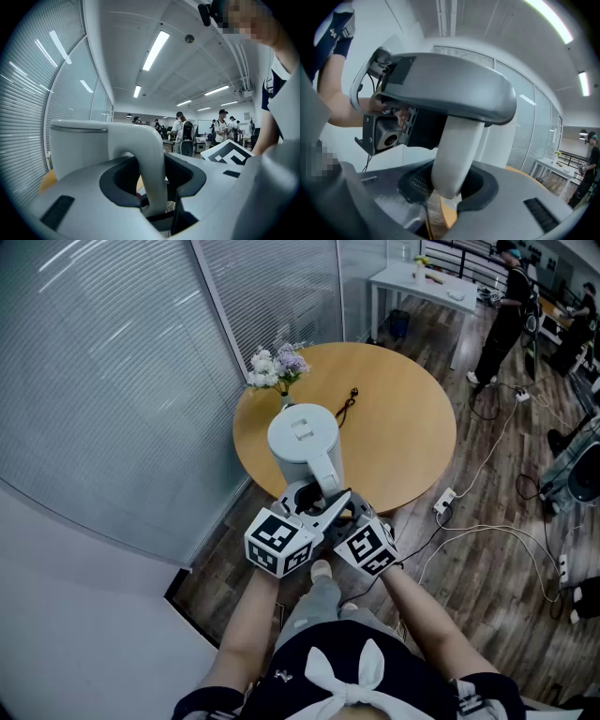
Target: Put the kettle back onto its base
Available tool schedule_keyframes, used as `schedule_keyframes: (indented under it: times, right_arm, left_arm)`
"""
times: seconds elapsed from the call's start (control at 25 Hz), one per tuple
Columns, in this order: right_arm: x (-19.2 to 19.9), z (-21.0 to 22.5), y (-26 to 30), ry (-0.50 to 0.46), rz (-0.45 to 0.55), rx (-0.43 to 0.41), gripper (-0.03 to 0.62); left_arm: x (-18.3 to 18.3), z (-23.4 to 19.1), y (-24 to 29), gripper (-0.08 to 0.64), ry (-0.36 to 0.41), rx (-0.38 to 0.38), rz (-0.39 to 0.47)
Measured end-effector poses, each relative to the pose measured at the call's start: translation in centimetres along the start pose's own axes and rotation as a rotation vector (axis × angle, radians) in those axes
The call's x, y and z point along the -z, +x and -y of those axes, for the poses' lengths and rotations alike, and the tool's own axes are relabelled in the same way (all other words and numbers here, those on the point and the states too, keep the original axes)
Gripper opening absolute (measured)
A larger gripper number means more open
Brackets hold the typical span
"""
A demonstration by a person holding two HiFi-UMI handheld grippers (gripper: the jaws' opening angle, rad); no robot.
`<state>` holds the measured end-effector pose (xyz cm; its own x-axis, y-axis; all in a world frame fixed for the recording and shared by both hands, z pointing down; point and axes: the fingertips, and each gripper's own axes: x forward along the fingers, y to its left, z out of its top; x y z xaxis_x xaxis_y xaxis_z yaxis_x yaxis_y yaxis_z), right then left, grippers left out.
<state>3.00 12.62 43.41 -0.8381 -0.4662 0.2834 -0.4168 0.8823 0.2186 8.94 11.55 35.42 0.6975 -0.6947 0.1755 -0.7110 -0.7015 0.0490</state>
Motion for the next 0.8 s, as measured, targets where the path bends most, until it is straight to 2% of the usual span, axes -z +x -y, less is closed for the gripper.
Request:
schedule_keyframes:
  times: [0.8]
  right_arm:
    - [-0.1,9.2,8.0,0.005,0.006,0.007,0.114]
  left_arm:
    - [-1.5,-10.3,6.3,0.173,-0.006,0.042,0.004]
